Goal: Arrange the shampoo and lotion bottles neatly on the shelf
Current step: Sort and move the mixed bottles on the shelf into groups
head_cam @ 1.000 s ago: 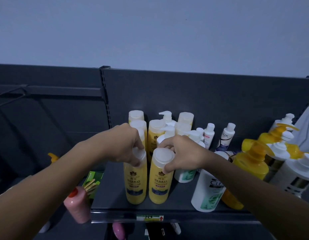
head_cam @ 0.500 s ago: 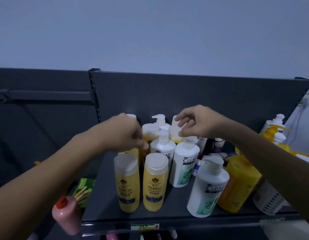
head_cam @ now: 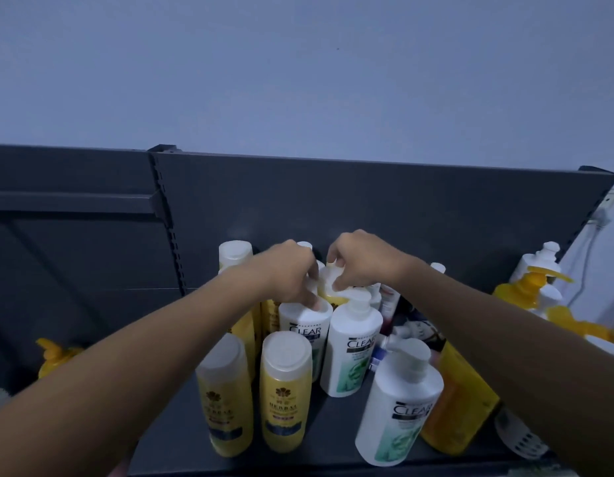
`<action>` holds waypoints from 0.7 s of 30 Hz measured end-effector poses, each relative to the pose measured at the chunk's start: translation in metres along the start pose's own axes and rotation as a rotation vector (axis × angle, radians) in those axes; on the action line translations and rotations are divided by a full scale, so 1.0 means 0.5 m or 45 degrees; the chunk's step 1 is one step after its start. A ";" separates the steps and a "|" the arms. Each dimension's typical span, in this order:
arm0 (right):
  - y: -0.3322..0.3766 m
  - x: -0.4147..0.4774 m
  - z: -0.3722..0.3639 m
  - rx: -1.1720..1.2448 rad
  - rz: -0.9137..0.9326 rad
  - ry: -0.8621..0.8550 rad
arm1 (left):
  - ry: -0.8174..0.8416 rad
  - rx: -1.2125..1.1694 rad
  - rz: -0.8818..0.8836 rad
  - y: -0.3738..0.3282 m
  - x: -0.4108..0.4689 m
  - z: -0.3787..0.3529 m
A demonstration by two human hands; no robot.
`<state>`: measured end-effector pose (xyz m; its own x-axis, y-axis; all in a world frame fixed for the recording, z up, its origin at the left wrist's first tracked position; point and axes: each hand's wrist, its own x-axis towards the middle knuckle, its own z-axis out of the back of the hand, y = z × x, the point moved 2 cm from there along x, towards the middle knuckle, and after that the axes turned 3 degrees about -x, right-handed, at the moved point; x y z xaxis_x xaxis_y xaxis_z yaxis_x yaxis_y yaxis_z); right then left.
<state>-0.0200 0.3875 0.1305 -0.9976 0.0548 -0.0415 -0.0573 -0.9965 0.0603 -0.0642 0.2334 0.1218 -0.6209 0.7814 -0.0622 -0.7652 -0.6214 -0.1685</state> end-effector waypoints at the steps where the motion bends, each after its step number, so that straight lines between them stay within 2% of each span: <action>1: -0.001 0.006 -0.002 0.009 0.002 0.006 | -0.006 0.018 0.026 -0.002 0.004 -0.009; 9: -0.036 0.007 0.007 0.162 -0.007 -0.011 | -0.104 0.018 0.097 -0.010 0.005 -0.016; 17: -0.100 -0.049 0.141 0.327 -0.083 -0.076 | -0.188 -0.060 0.140 -0.017 0.032 -0.021; 21: -0.115 -0.070 0.187 0.383 -0.080 -0.086 | -0.178 -0.077 0.070 -0.028 0.071 -0.020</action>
<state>0.0149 0.4488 0.2215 -0.9915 0.1297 0.0110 -0.1175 -0.9285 0.3524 -0.0739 0.2703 0.1122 -0.6825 0.7281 0.0637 -0.7202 -0.6552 -0.2281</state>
